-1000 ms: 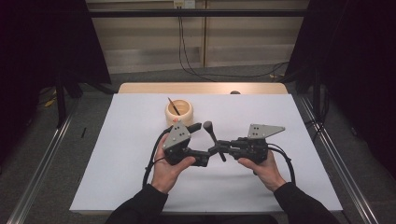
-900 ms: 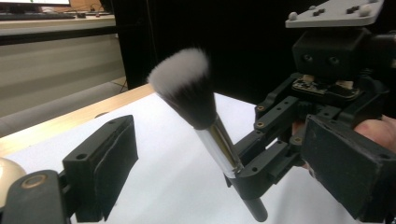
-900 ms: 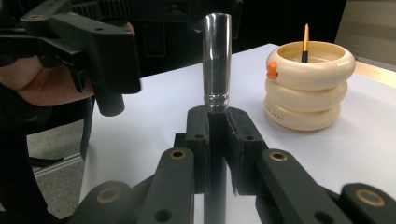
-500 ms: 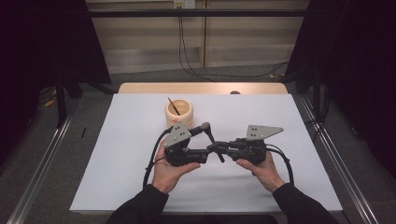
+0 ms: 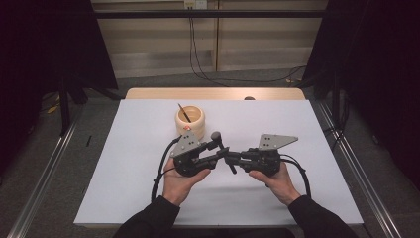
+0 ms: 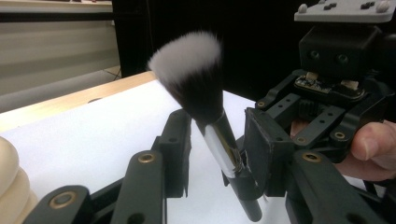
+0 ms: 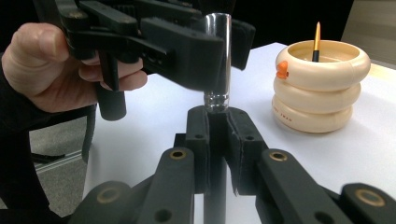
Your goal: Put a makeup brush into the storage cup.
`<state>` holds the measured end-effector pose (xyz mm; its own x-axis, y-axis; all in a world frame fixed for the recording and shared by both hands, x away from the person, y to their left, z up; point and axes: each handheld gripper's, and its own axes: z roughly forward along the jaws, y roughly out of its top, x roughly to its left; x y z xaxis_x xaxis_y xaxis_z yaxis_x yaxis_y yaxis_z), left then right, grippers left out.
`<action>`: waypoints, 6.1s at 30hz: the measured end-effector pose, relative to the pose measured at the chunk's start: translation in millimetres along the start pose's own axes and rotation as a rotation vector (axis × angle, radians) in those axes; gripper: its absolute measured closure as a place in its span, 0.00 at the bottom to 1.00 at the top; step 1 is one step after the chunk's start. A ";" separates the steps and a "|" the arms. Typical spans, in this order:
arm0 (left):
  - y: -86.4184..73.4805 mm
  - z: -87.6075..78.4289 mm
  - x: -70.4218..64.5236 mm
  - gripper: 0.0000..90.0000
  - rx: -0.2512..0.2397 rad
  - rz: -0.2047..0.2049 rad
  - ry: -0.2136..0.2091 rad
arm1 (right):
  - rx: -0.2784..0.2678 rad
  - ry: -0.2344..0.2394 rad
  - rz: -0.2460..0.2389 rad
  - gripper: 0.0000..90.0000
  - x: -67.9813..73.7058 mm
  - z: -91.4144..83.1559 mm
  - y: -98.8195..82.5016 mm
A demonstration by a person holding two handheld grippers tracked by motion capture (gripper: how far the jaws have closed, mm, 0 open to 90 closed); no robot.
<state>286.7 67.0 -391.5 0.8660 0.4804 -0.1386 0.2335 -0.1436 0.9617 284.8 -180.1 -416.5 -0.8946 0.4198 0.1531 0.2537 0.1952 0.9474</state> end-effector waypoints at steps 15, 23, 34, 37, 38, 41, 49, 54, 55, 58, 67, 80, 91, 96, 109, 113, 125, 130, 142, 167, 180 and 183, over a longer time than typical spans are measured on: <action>0.4 0.7 -0.2 0.82 0.007 -0.036 -0.017 | 0.004 0.006 -0.002 0.89 0.7 2.3 -1.7; 1.3 0.9 -2.9 0.86 0.021 -0.019 -0.041 | 0.009 0.022 -0.012 0.88 1.9 4.8 -3.0; 3.3 -3.6 -0.2 0.86 0.017 -0.010 -0.034 | 0.004 0.021 -0.006 0.71 2.3 5.0 -2.4; 3.8 -5.0 1.4 0.86 0.008 -0.015 -0.021 | -0.002 0.019 -0.010 0.59 2.1 3.9 -1.5; 4.3 -6.0 2.5 0.86 0.014 -0.008 -0.024 | -0.002 0.016 -0.009 0.55 2.2 3.6 -1.5; 5.4 -8.5 4.1 0.86 -0.001 -0.017 -0.018 | -0.001 -0.005 -0.003 0.43 1.7 2.5 -1.7; 8.6 -12.6 7.6 0.86 -0.011 -0.019 -0.008 | -0.022 -0.030 0.008 0.16 -0.7 -1.4 -1.0; 8.7 -13.0 8.3 0.86 -0.003 -0.019 0.003 | -0.026 -0.050 -0.006 0.05 -1.7 -5.5 -0.6; 8.8 -13.3 9.3 0.86 -0.002 -0.017 -0.007 | -0.024 -0.050 -0.002 0.04 -1.6 -6.0 -0.5; 9.3 -14.1 10.0 0.86 0.004 -0.020 -0.001 | -0.021 -0.084 0.009 0.04 -2.6 -8.7 0.5; 11.3 -17.1 12.1 0.86 0.003 -0.030 0.006 | -0.011 -0.170 0.005 0.03 -1.5 -18.2 -0.8; 12.0 -22.3 17.4 0.86 0.010 -0.032 0.023 | -0.053 -0.329 0.003 0.00 2.4 -41.8 -12.9; 13.4 -26.2 27.8 0.86 0.021 -0.038 0.041 | -0.060 -0.372 0.024 0.01 9.3 -57.6 -22.5; 14.9 -28.5 32.0 0.86 0.021 -0.045 0.049 | -0.071 -0.383 0.030 0.01 12.9 -66.9 -27.0; 28.6 -38.4 48.0 0.86 0.001 -0.053 0.082 | -0.096 -0.461 0.046 0.01 21.3 -86.5 -43.5; 32.9 -41.9 55.7 0.86 -0.008 -0.052 0.100 | -0.088 -0.498 0.055 0.01 21.6 -97.9 -54.4; 48.1 -39.0 71.8 0.86 -0.005 -0.045 0.150 | -0.072 -0.542 0.067 0.02 23.7 -113.4 -69.3; 54.9 -36.4 78.4 0.86 -0.011 -0.037 0.154 | -0.062 -0.530 0.061 0.02 23.7 -110.6 -70.2; 72.4 -29.7 95.4 0.86 -0.026 -0.043 0.200 | -0.077 -0.534 0.067 0.04 22.7 -109.3 -70.8; 76.5 -16.3 129.5 0.86 -0.010 -0.033 0.297 | -0.078 -0.546 0.056 0.00 23.7 -109.4 -70.5; 59.4 -7.7 138.0 0.86 0.006 -0.043 0.326 | -0.087 -0.526 0.056 0.00 24.7 -109.6 -70.2; 58.0 -6.5 138.9 0.86 0.020 -0.033 0.329 | -0.080 -0.524 0.051 0.00 24.5 -109.5 -70.6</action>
<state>417.6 131.1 -353.5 0.6694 0.7383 -0.0830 0.2710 -0.1387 0.9525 204.7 -280.6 -448.8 -0.5730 0.8175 0.0577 0.2445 0.1034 0.9641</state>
